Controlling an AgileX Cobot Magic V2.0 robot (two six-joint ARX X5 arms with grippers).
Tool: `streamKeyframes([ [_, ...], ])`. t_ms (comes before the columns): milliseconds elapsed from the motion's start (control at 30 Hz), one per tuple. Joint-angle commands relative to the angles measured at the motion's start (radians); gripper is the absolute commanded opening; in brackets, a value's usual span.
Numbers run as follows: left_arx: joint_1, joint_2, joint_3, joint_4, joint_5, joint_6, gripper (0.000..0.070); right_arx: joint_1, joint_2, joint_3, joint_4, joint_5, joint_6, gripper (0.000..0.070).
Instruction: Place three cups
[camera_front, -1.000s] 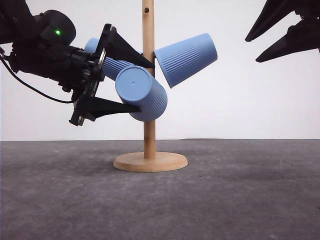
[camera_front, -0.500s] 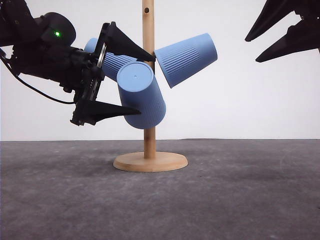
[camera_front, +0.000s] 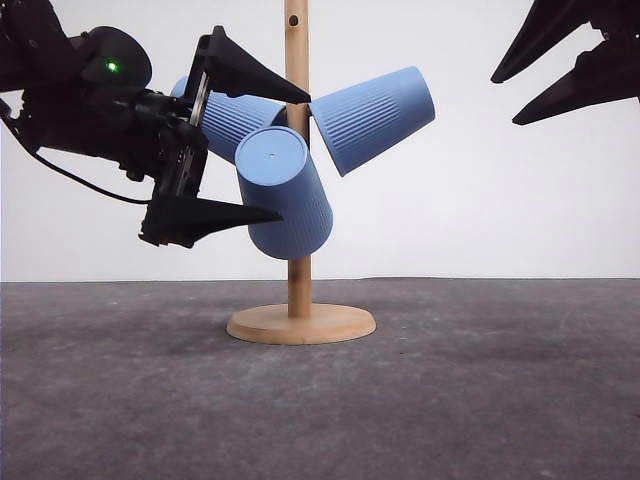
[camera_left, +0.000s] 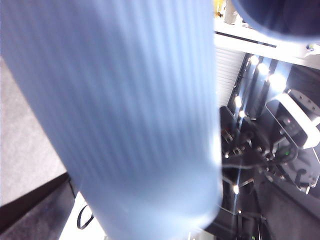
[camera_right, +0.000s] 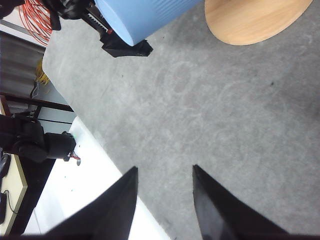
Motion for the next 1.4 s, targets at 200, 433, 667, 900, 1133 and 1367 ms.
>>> streamKeyframes([
  [200, 0.000, -0.228, 0.010, -0.370, -0.123, 0.405, 0.0627, 0.004, 0.008, 0.019, -0.001, 0.000, -0.012, 0.0217],
  [433, 0.002, -0.458, 0.008, -0.717, -0.619, 0.791, 0.0469, 0.004, 0.008, 0.019, -0.002, 0.043, -0.041, 0.0216],
  [667, 0.074, -0.634, -0.035, -0.637, -0.809, 0.852, 0.0378, 0.000, 0.007, 0.017, 0.002, 0.254, -0.066, 0.0216],
  [900, 0.197, -0.803, -0.227, -0.483, -0.838, 0.854, 0.0377, -0.036, -0.048, -0.053, 0.181, 0.361, -0.066, 0.0216],
  [1133, 0.304, -0.880, -0.375, -0.430, -0.838, 0.886, 0.0377, -0.050, -0.168, -0.219, 0.396, 0.512, -0.062, 0.0216],
  [1367, 0.306, -0.887, -0.402, -0.435, -0.837, 0.853, 0.0377, -0.050, -0.253, -0.387, 0.554, 0.549, -0.031, 0.0217],
])
